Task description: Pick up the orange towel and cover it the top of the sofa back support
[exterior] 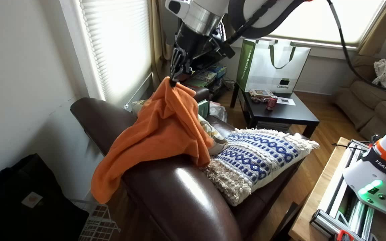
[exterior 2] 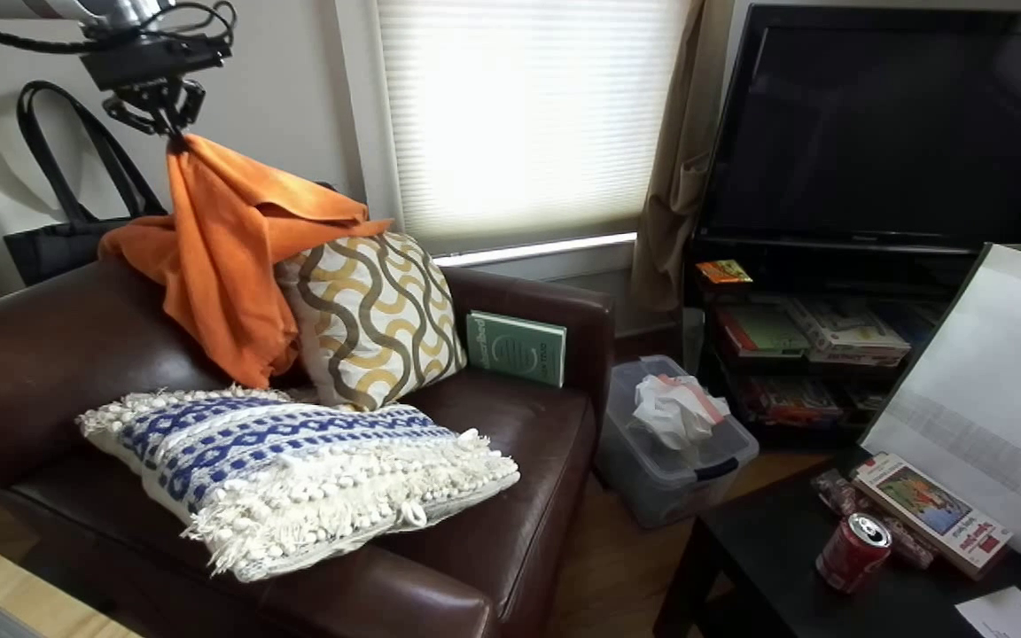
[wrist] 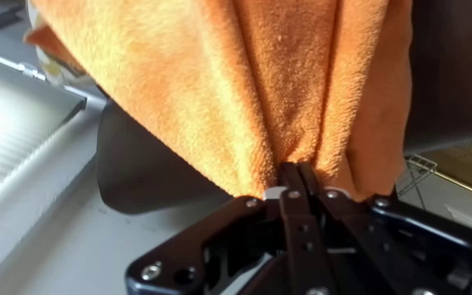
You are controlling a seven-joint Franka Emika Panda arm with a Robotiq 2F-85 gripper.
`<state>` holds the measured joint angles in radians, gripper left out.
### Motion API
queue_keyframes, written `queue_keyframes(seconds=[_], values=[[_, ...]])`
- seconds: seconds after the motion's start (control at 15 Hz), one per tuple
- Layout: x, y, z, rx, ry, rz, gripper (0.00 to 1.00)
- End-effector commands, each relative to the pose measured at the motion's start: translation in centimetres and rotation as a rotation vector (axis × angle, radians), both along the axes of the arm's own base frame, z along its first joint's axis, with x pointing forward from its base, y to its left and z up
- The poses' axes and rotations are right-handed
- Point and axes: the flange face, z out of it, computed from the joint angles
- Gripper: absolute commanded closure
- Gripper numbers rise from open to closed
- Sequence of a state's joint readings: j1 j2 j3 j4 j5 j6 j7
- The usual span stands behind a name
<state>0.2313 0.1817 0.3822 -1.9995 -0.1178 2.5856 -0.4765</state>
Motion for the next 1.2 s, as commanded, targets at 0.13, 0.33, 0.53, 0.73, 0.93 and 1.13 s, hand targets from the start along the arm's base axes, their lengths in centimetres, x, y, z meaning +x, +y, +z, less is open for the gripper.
queue_keyframes(seconds=[0.13, 0.33, 0.53, 0.73, 0.93, 1.13], values=[[-0.8, 0.9, 1.1, 0.004, -0.014, 0.009, 0.96], [0.2, -0.1, -0.2, -0.004, 0.005, -0.01, 0.99], [2.1, 2.1, 0.7, -0.07, -0.057, 0.093, 0.99], [3.6, 5.8, 4.3, -0.158, -0.132, 0.235, 0.99], [3.7, 10.1, 6.5, -0.187, -0.15, 0.394, 0.99], [3.5, 14.6, 6.8, -0.189, -0.157, 0.56, 0.99]])
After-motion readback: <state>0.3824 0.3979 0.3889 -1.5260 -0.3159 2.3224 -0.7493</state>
